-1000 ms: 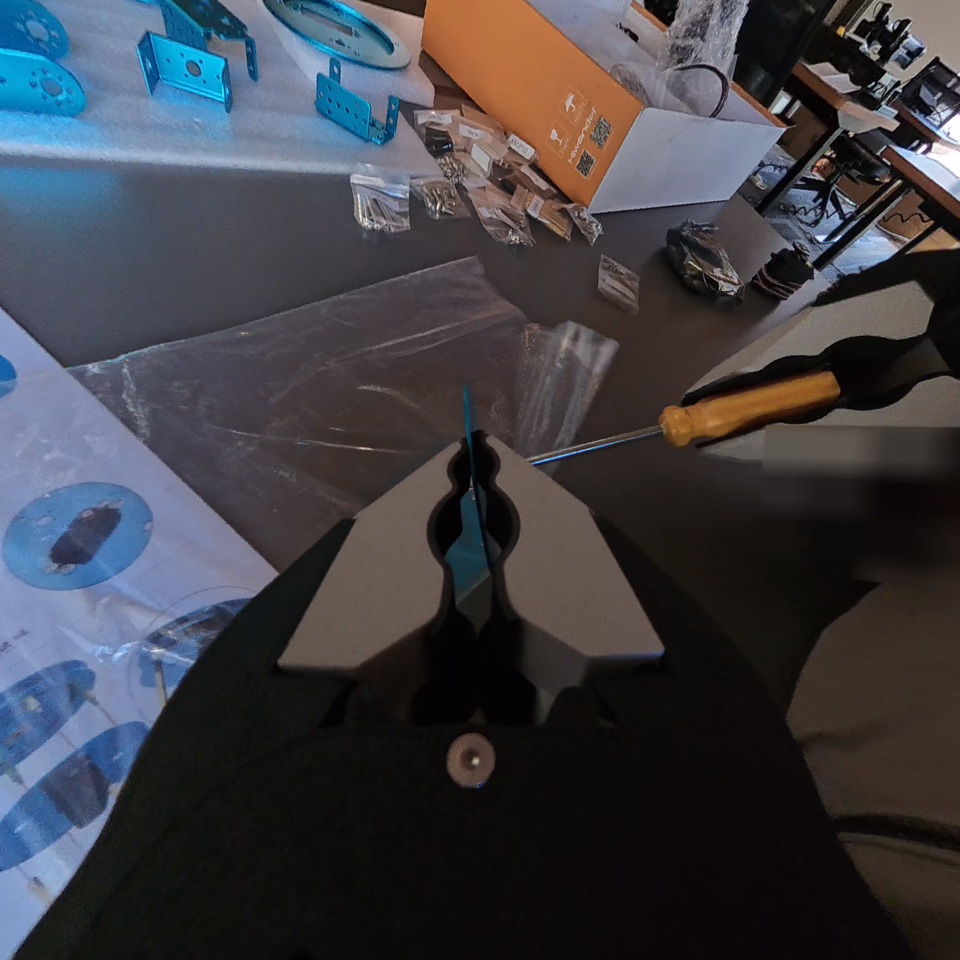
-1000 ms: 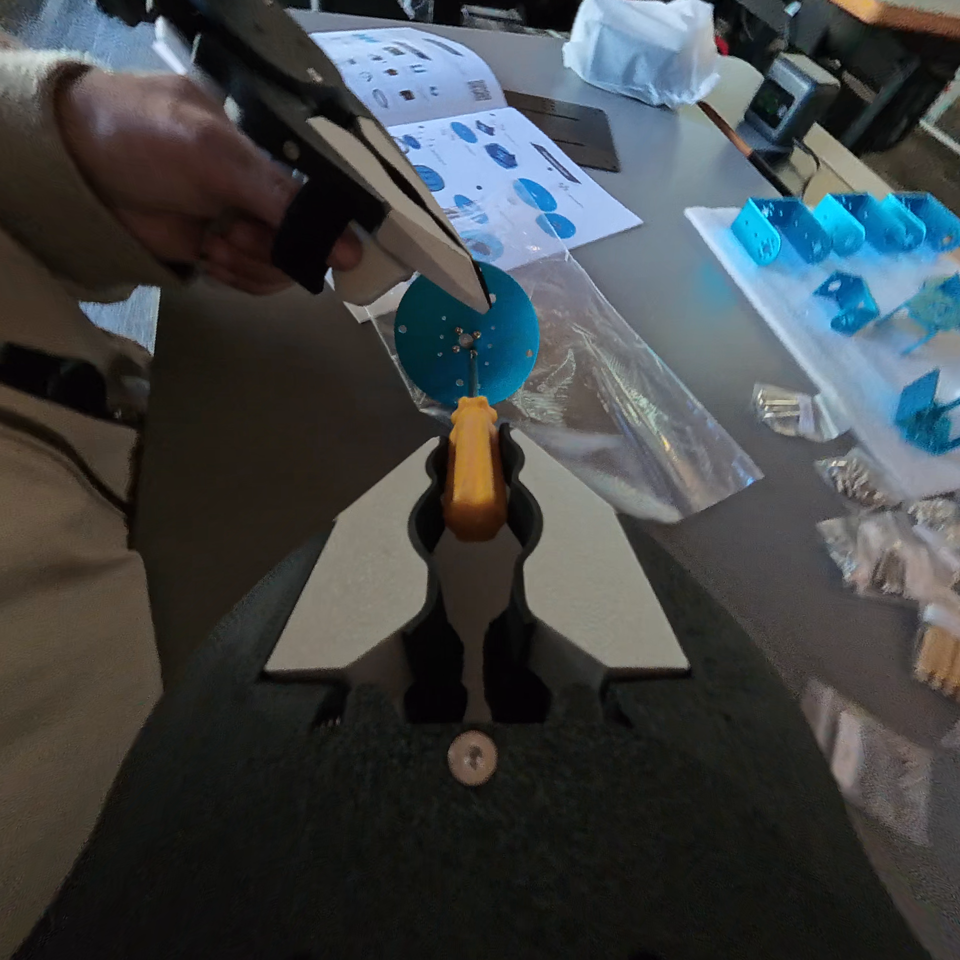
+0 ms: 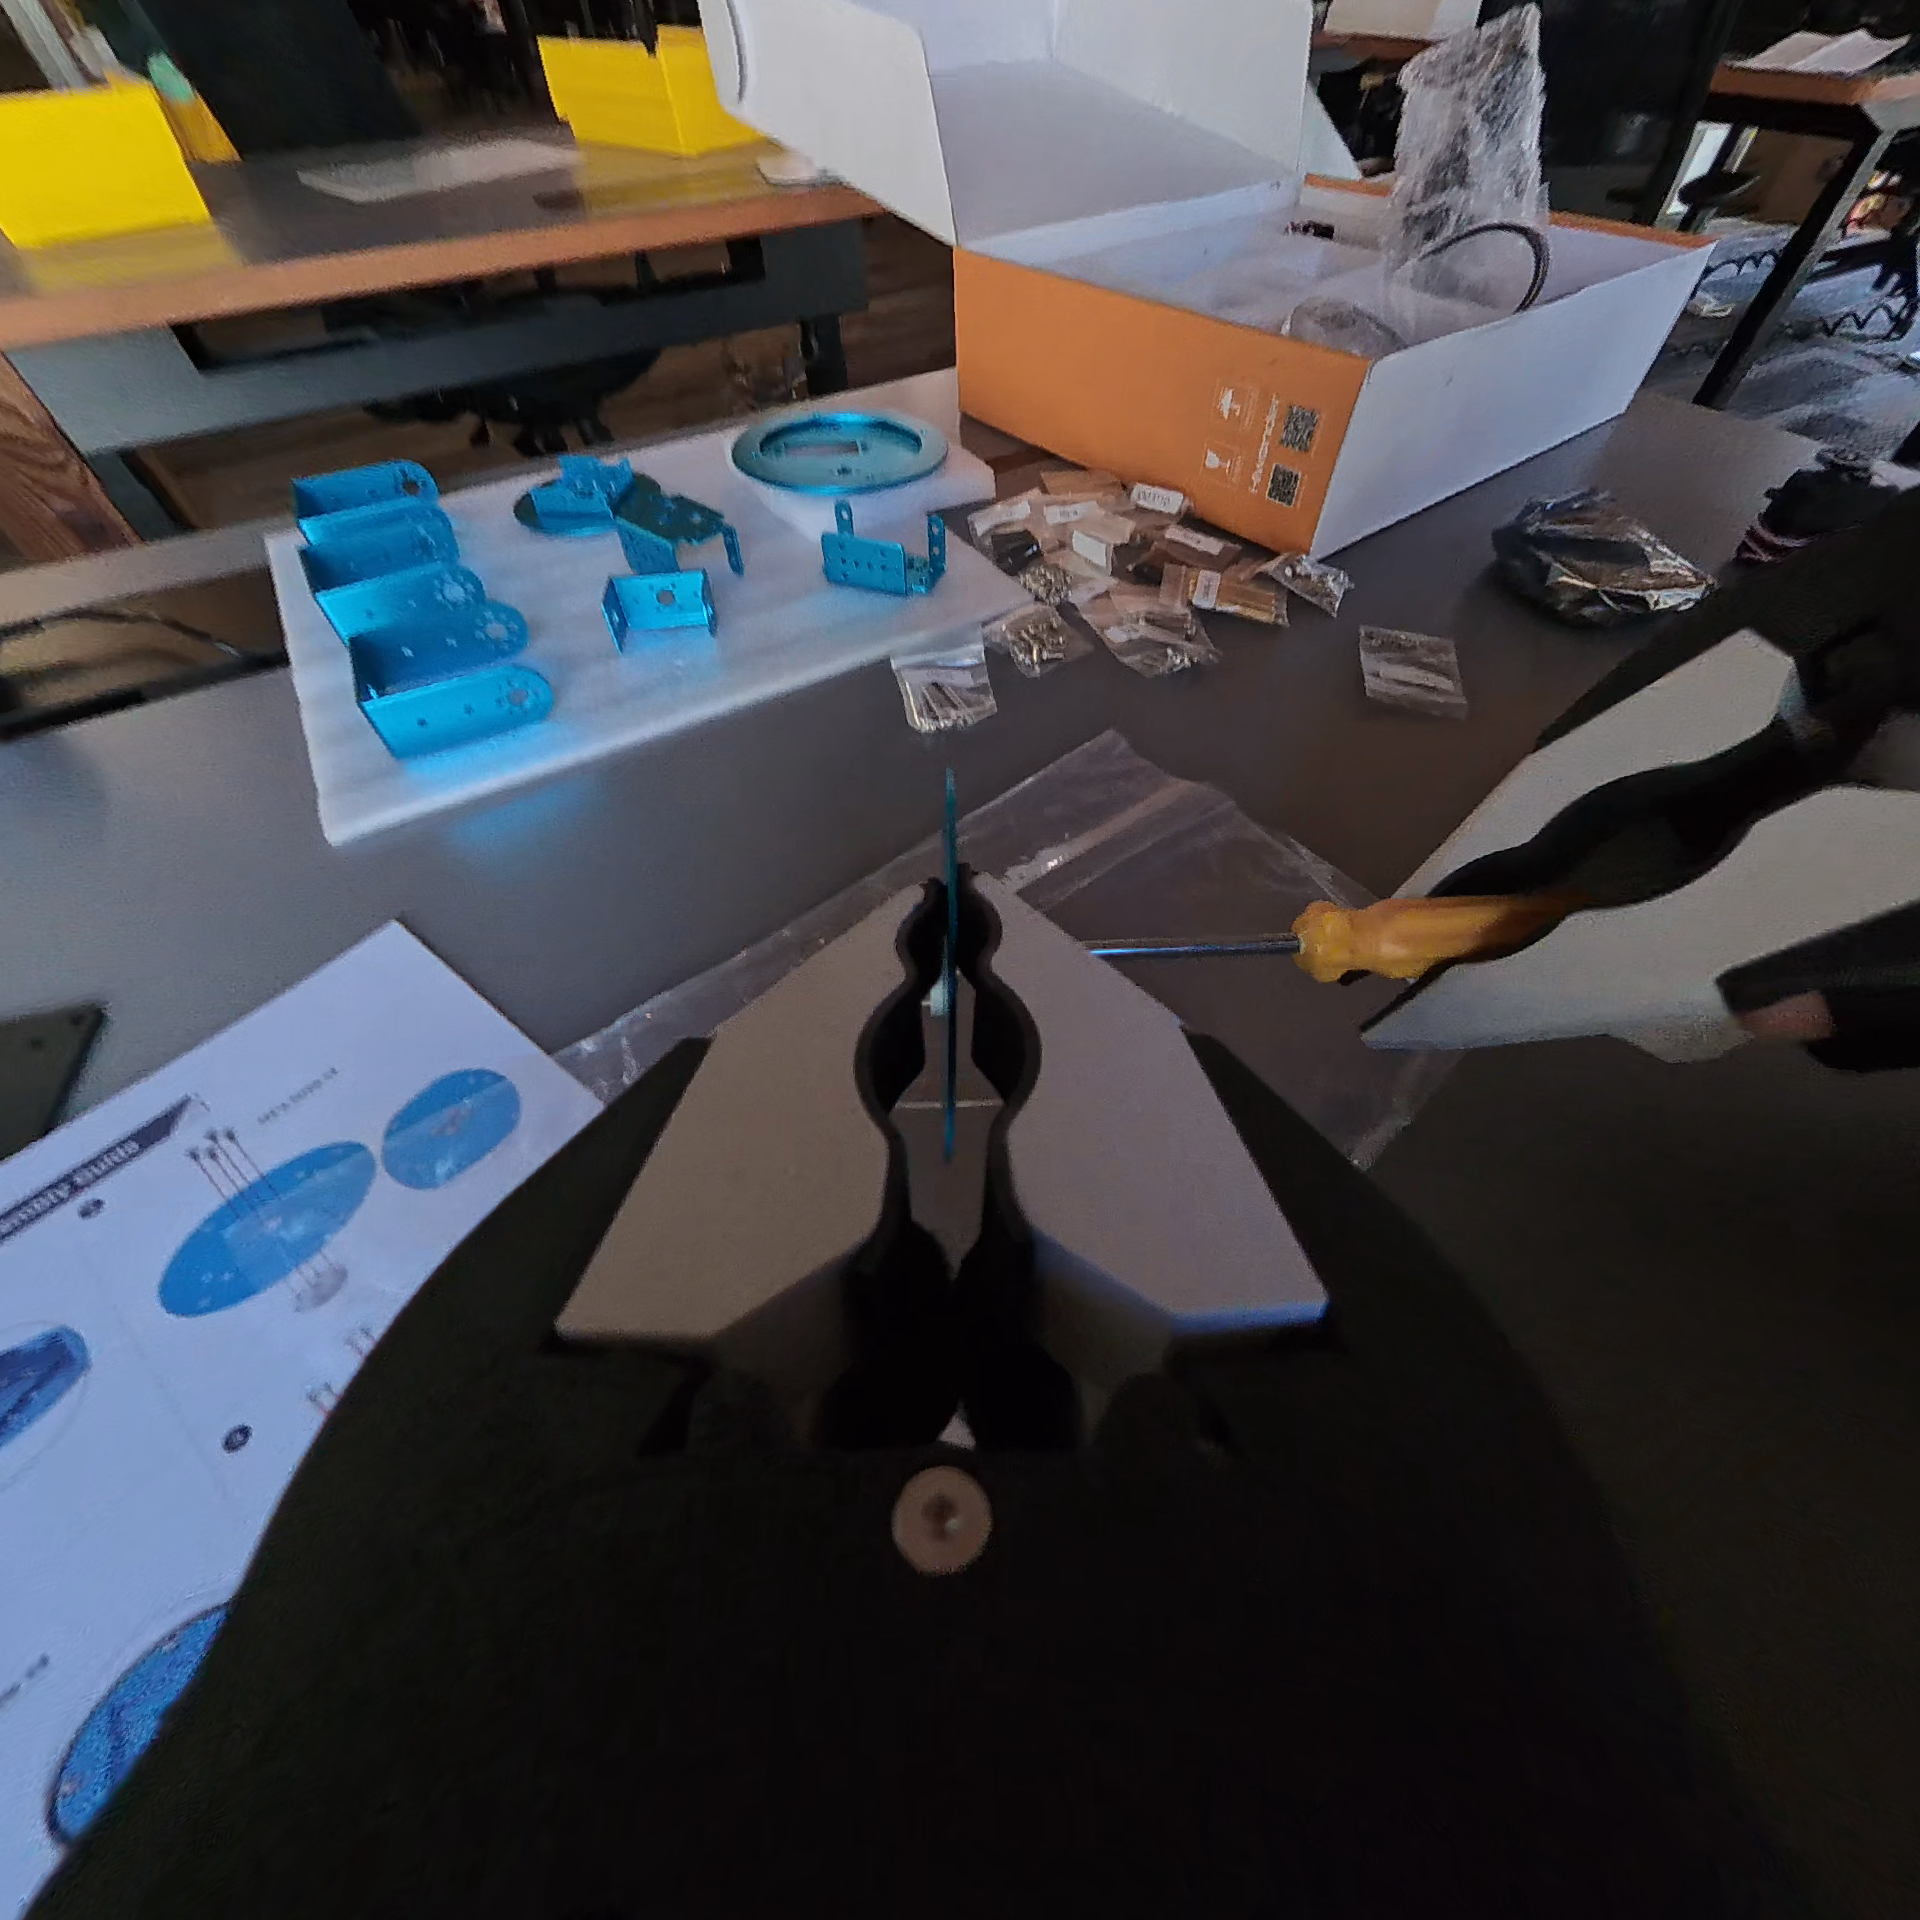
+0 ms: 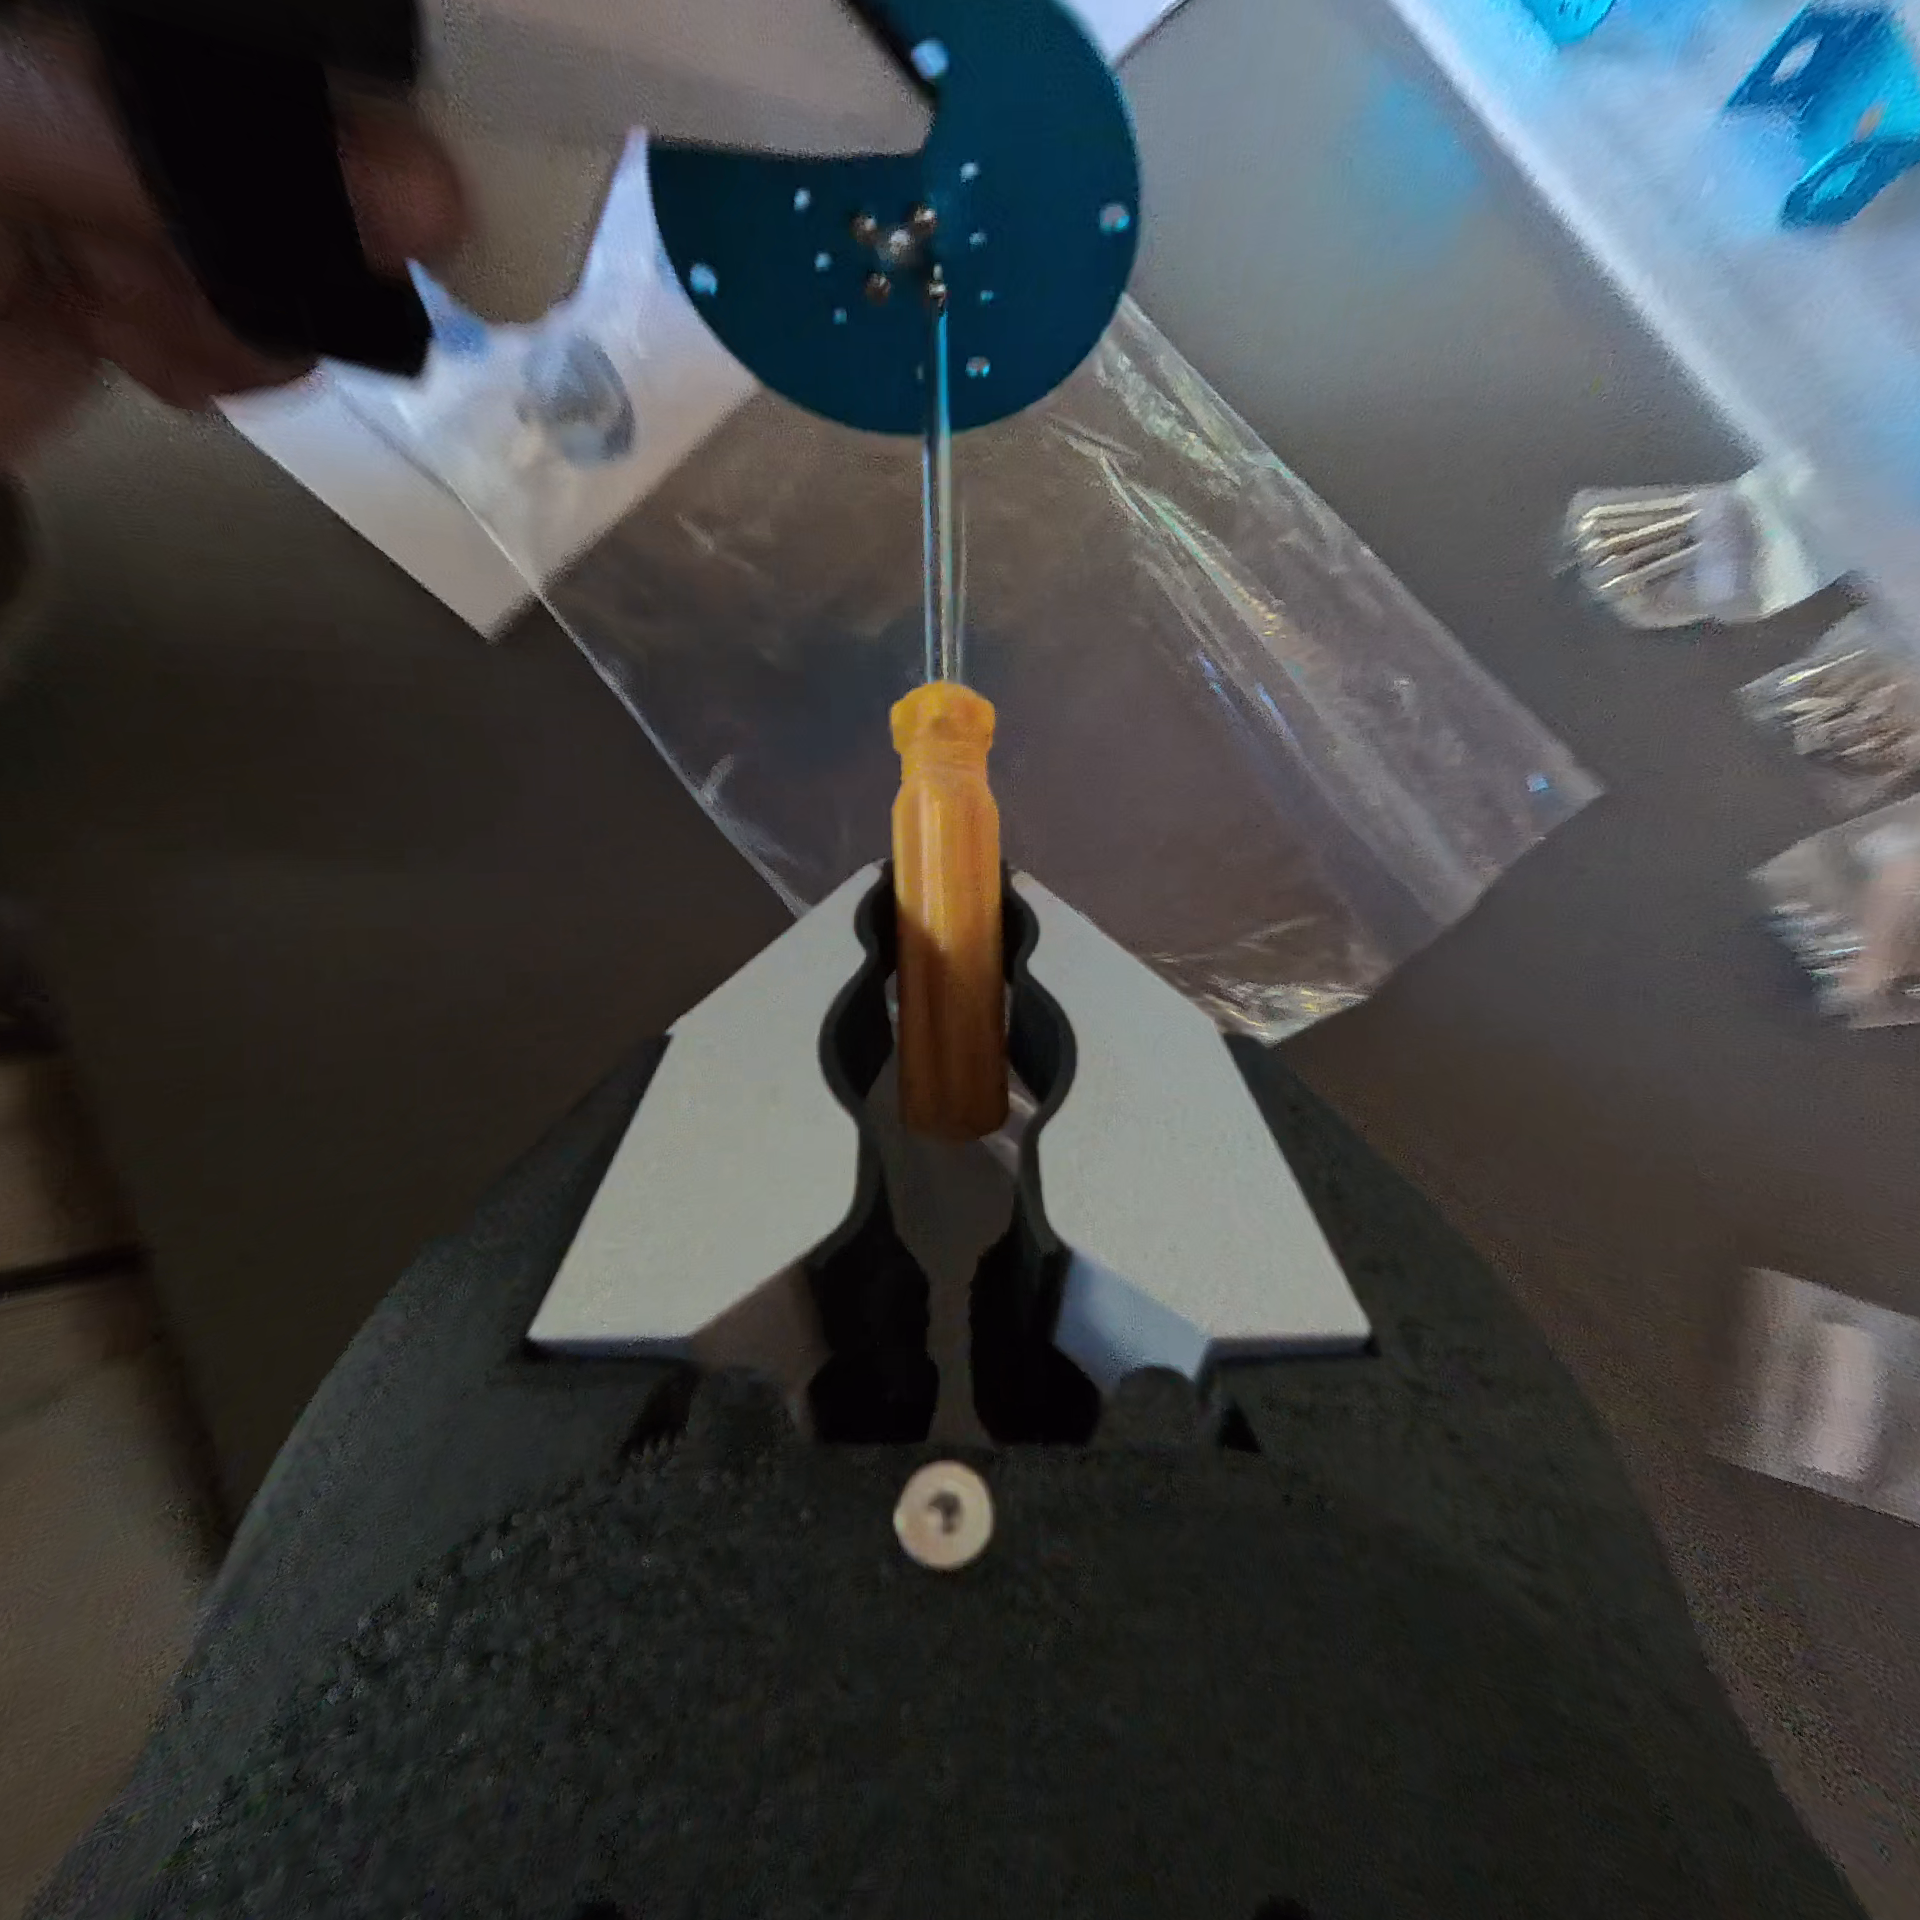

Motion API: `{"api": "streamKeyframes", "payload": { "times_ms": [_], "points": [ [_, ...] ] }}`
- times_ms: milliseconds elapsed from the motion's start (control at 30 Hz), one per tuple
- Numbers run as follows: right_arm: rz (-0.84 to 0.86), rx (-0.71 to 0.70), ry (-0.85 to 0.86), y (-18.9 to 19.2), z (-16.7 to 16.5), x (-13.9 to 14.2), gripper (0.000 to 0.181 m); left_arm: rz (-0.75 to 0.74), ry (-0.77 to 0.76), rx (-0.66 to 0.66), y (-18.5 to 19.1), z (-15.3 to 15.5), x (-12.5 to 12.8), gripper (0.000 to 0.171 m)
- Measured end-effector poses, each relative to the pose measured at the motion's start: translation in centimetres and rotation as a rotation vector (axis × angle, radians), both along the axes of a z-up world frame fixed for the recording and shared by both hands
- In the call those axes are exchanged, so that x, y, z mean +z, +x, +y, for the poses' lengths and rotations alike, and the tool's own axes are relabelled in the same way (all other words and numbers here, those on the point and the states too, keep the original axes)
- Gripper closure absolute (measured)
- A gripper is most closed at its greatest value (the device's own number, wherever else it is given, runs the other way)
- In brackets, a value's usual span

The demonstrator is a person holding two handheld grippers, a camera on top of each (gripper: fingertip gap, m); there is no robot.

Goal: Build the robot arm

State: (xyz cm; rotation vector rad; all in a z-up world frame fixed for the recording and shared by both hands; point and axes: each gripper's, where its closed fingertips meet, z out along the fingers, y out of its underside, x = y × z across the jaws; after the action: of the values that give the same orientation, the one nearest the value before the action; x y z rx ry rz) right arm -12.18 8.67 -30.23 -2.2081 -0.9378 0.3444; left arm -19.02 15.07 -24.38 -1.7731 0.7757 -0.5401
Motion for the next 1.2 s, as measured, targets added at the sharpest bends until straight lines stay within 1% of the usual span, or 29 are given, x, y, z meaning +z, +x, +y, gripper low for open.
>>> {"api": "streamKeyframes", "payload": {
  "times_ms": [67, 167, 267, 467, 500, 533, 567, 667, 767, 833, 967, 1033, 1133, 1200],
  "points": [
    [0.18, -0.024, -0.093, -0.6, 0.0, 0.7, 0.166, -0.025, 0.056, -0.017, 0.0, 0.2, 0.7, 0.17],
    [0.392, -0.022, -0.249, -1.5, -0.6, 1.6, 0.166, -0.065, 0.116, -0.026, -0.2, 0.2, 1.4, 0.171],
    [0.568, -0.005, -0.388, -2.4, -1.3, 2.2, 0.166, -0.123, 0.15, -0.037, -0.2, 0.0, 2.3, 0.17],
    [0.899, 0.015, -0.623, -3.8, -2.5, 3.8, 0.167, -0.221, 0.174, -0.058, -0.3, -0.3, 3.7, 0.17],
    [1.001, 0.023, -0.704, -4.0, -2.7, 4.4, 0.167, -0.233, 0.188, -0.068, -0.3, -0.4, 4.0, 0.17],
    [1.081, 0.033, -0.772, -4.2, -3.0, 4.7, 0.167, -0.231, 0.191, -0.075, -0.2, -0.5, 4.1, 0.17],
    [1.103, 0.033, -0.788, -4.3, -3.1, 4.5, 0.167, -0.214, 0.184, -0.075, -0.1, -0.4, 3.8, 0.171],
    [1.096, 0.027, -0.761, -4.3, -3.1, 4.4, 0.167, -0.245, 0.157, -0.09, -0.1, -0.4, 3.6, 0.17],
    [0.911, 0.011, -0.566, -3.8, -2.4, 3.6, 0.167, -0.252, 0.104, -0.122, 0.0, -0.2, 3.3, 0.169],
    [0.824, 0.004, -0.485, -3.5, -2.0, 3.3, 0.167, -0.238, 0.06, -0.137, 0.2, -0.3, 3.0, 0.168],
    [0.65, -0.025, -0.317, -2.6, -0.9, 2.3, 0.167, -0.161, 0.001, -0.14, 0.4, -0.3, 2.2, 0.165],
    [0.588, -0.023, -0.248, -2.2, -0.4, 2.4, 0.167, -0.15, 0.014, -0.134, 0.4, -0.3, 2.3, 0.164],
    [0.497, -0.03, -0.148, -1.8, 0.2, 2.4, 0.166, -0.095, 0.036, -0.117, 0.2, -0.1, 2.1, 0.163],
    [0.461, -0.03, -0.096, -1.8, 0.4, 2.5, 0.166, -0.073, 0.055, -0.102, -0.1, 0.0, 2.2, 0.164]
  ]
}}
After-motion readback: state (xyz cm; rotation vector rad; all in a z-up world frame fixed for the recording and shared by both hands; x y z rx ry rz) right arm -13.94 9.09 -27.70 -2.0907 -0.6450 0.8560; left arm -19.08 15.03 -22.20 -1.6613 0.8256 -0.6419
